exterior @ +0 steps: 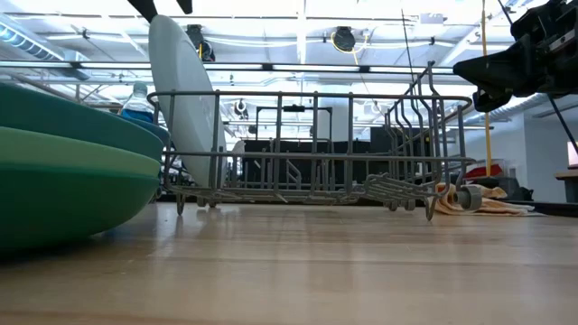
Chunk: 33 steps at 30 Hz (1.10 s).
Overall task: Sort dishes
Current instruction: Put the light blue plate into the dish rack, then put the blue plate into the dish rack
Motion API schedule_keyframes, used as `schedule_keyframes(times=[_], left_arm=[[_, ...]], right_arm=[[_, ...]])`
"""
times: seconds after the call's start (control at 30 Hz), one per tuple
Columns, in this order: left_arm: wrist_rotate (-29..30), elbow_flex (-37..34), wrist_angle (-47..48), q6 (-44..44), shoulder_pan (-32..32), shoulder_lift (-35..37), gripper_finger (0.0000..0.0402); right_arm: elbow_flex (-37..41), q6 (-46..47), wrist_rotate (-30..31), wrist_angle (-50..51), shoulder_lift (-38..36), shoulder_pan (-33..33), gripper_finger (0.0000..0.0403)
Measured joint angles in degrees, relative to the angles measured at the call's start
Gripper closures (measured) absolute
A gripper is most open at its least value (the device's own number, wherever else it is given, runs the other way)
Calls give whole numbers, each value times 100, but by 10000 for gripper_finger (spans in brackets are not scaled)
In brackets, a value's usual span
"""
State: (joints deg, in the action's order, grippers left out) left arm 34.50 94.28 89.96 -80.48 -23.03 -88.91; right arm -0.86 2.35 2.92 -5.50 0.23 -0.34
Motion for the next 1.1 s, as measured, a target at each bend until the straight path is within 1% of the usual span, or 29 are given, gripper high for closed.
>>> schedule_keyframes(times=[0.23, 0.37, 0.57, 0.83, 0.93, 1.03, 1.1], left_arm=[[-15, 5, 8, 229, 0, 96, 103], [-12, 46, 6, 447, -23, 255, 103], [150, 46, 4, 791, -75, 556, 103], [768, 46, 6, 801, -444, 1067, 103], [970, 0, 8, 968, -615, 1203, 103], [1480, -181, 3, 1082, -787, 1265, 103], [1728, -309, 6, 1160, -834, 1305, 103]], right_arm=[[0, 0, 0, 0, 0, 0, 394], [0, 0, 0, -2, 0, 0, 394], [0, 0, 0, 15, 0, 0, 394], [0, 24, 0, 28, 0, 0, 394], [0, 132, 0, 13, 0, 0, 394], [0, 161, 0, -15, 1, 0, 394], [0, 342, -2, -48, 0, 2, 394]])
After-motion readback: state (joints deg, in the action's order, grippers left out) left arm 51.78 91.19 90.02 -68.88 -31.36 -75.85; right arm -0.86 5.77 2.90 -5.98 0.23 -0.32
